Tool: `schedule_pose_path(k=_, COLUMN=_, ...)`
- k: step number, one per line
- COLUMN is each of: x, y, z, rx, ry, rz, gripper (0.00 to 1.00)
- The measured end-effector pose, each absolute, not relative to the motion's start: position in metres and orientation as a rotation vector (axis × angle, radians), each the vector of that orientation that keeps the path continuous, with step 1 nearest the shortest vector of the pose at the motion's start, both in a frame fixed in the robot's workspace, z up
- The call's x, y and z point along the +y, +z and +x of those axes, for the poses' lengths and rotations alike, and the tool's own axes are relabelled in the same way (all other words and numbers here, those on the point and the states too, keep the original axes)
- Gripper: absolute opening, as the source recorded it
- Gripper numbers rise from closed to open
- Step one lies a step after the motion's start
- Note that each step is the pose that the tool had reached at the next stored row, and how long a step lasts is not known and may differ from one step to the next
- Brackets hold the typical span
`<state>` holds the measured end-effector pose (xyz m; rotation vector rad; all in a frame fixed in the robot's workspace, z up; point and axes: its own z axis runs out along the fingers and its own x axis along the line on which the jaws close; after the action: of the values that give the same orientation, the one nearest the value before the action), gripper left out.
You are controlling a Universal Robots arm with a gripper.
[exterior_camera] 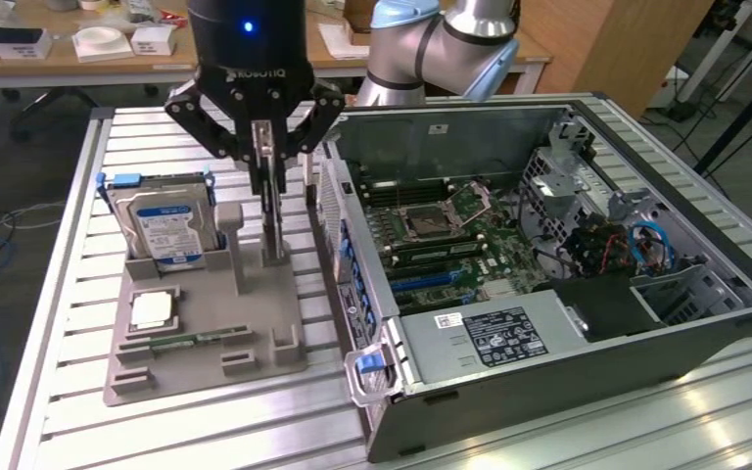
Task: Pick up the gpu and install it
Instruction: 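Pick up the gpu and move the gpu toward the slot, then insert the gpu into the slot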
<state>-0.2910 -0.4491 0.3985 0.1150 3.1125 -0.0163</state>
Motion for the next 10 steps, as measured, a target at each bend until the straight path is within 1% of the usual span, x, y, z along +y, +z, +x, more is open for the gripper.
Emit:
schedule_pose_path(k=4, x=-0.4491, y=0.4104, z=-0.2910, rx=3.113, ry=-0.016, rz=0.115, gripper=0.26)
schedule_pose_path(k=10, x=-0.4491, y=0.4115, z=-0.2910, rx=3.112, ry=-0.016, rz=0.115, gripper=0.26)
